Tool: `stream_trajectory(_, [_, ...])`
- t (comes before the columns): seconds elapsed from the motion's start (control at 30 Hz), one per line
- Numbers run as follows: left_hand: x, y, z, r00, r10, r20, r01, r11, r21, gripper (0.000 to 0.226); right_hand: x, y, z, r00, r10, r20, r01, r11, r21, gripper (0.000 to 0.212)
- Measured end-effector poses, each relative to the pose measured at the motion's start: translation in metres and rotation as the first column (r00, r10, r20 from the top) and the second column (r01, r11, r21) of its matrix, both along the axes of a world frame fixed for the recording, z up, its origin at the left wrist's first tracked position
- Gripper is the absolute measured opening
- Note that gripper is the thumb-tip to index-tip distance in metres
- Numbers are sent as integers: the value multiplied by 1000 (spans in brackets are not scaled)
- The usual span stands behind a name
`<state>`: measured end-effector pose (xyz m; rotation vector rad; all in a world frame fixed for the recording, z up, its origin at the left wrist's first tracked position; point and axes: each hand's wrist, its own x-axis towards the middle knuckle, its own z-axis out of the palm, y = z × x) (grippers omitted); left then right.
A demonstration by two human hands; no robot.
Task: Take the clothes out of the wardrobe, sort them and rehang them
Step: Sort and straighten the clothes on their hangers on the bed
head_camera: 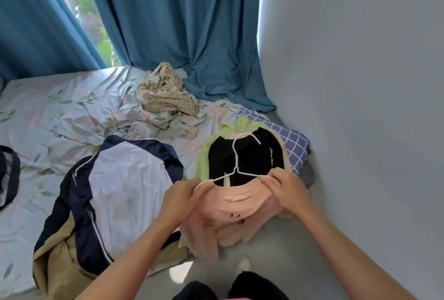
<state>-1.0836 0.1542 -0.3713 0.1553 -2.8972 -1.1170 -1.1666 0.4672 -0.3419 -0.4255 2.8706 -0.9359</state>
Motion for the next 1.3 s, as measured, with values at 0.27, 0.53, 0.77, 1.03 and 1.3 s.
stream_trajectory(0.27, [-120,53,-6,998,-40,46,39,999,17,55,-103,53,-11,994,-109,-19,109,994,-3,30])
stream_trajectory(0.53, [-262,38,-65,990,74,120,-69,997,-46,38,-287,44,-74,996,-20,89,22,1000,-18,30])
stream_trajectory(0.77, [-362,17,-180,978,91,188,-72,992,-106,28,-409,22,-197,989,31,147,-32,999,3,33])
stream_trajectory(1.03, [-434,-7,-334,985,46,164,-10,977,-212,17,-486,-14,-349,996,49,78,-58,992,112,26])
stream_trajectory(1.3, [-430,-13,-391,968,96,232,-39,969,-242,37,-480,-39,-407,978,176,113,-199,951,236,52])
